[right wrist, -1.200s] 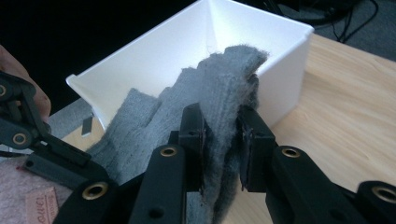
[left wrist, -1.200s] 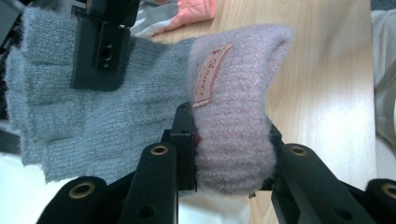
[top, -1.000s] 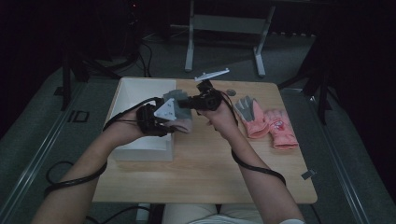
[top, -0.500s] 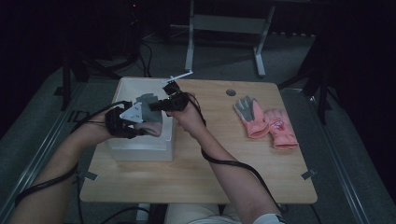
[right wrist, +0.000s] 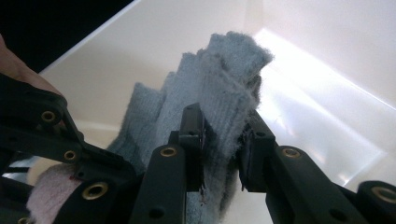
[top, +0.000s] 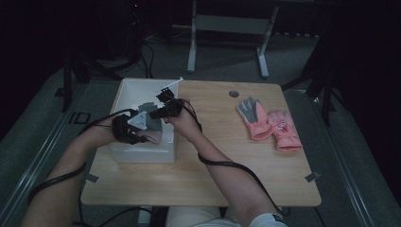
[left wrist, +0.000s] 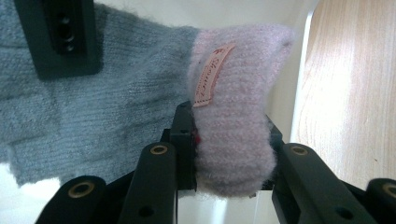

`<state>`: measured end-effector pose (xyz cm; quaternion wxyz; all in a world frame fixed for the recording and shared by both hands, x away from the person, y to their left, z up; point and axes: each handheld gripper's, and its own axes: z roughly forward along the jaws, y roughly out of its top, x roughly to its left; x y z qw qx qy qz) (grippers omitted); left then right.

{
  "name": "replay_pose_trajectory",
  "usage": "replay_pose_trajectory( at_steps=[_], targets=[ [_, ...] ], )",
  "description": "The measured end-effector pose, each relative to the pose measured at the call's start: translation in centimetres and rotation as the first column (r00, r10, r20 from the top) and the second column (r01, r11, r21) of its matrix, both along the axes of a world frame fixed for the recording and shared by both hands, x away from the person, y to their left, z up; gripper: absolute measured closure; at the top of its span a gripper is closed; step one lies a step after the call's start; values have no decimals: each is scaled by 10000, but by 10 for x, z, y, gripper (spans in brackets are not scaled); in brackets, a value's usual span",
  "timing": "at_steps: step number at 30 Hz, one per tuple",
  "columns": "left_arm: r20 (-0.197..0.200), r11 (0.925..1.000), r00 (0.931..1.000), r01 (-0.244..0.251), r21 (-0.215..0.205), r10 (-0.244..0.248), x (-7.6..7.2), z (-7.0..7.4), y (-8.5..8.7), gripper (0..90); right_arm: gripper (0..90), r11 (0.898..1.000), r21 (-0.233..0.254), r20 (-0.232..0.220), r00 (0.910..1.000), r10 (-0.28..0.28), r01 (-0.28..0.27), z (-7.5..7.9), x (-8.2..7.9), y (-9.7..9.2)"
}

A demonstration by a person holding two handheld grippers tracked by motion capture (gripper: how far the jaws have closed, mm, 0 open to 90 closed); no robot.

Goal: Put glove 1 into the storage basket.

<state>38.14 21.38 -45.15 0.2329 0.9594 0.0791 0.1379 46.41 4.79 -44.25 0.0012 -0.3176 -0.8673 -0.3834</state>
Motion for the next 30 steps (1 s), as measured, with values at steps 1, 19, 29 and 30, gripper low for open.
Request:
replay_pose_trajectory(
  at_steps=[1, 19, 29, 30],
  targets=[
    [11, 10000, 10000, -18, 49, 18, 1, -1, 0, 690, 741, 9999, -124, 36, 10000, -5, 5, 0, 0, 2],
    [-306, 9544, 9936, -958, 2829, 1088, 26, -24, -27, 524, 528, 9955, 470, 731, 9936, -859, 826, 26, 1, -41],
    [-183, 9730, 9802, -1936, 1256, 1973, 16, 0, -19, 389, 503, 9972, 603, 1041, 9933, -503, 442, 39, -16, -88],
    [-127, 9746, 9803, -1948, 1104, 1973, 13, 3, -20, 389, 501, 9971, 641, 1088, 9929, -473, 405, 41, -18, -94]
  ],
)
